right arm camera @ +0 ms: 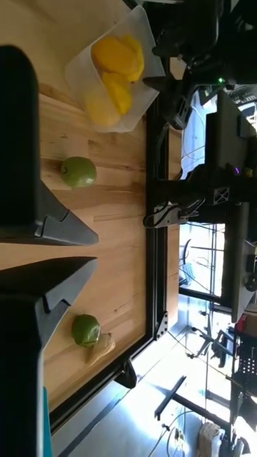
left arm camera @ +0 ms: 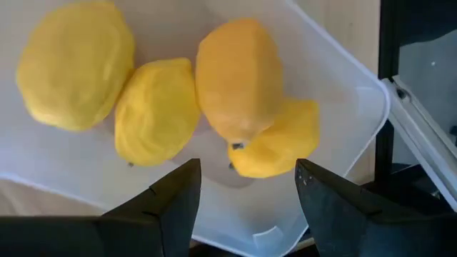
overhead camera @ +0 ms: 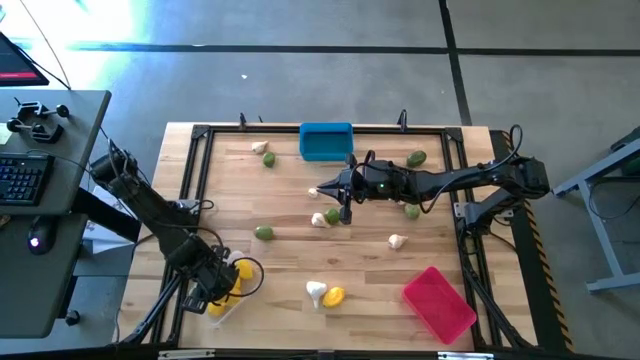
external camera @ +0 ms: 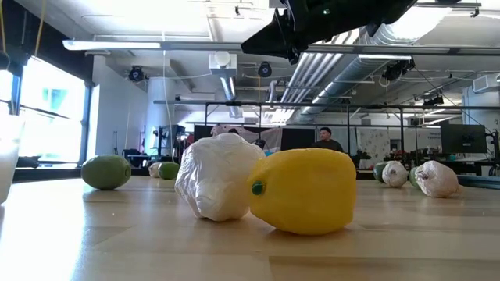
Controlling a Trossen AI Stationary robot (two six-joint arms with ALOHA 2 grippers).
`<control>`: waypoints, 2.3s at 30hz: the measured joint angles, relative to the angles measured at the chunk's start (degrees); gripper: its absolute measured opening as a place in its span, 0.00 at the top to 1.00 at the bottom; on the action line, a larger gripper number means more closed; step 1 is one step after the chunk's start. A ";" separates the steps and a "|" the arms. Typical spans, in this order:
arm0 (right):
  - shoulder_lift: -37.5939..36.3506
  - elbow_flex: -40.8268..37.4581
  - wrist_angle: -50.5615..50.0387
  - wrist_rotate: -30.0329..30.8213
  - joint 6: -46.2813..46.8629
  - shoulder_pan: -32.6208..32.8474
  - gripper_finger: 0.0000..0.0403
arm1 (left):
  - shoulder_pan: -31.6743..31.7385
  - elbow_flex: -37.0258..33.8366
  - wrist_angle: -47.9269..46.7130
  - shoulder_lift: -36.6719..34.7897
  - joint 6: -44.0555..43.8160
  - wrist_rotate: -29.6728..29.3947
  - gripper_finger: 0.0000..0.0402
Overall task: Sort produce into baskets
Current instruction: Put the lemon into the transparent bin
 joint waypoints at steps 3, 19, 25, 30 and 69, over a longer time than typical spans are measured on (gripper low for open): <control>0.00 0.00 -0.01 0.00 -0.44 0.01 0.94 | 0.40 0.66 -0.85 -0.03 0.00 0.01 0.48; 0.01 -3.02 2.84 -0.20 -4.77 0.62 1.00 | 6.84 -6.68 13.58 -9.40 7.36 -7.29 0.97; 0.04 -11.04 11.79 -0.20 -0.20 0.62 1.00 | 14.59 -12.30 23.67 -13.26 13.57 -7.40 0.99; 0.04 -16.40 17.62 0.18 4.74 0.62 1.00 | 22.86 -15.52 29.97 -13.60 20.59 -1.26 1.00; 0.02 -16.70 3.43 -2.79 17.26 -4.46 1.00 | 66.60 -28.50 98.71 8.15 32.95 17.33 1.00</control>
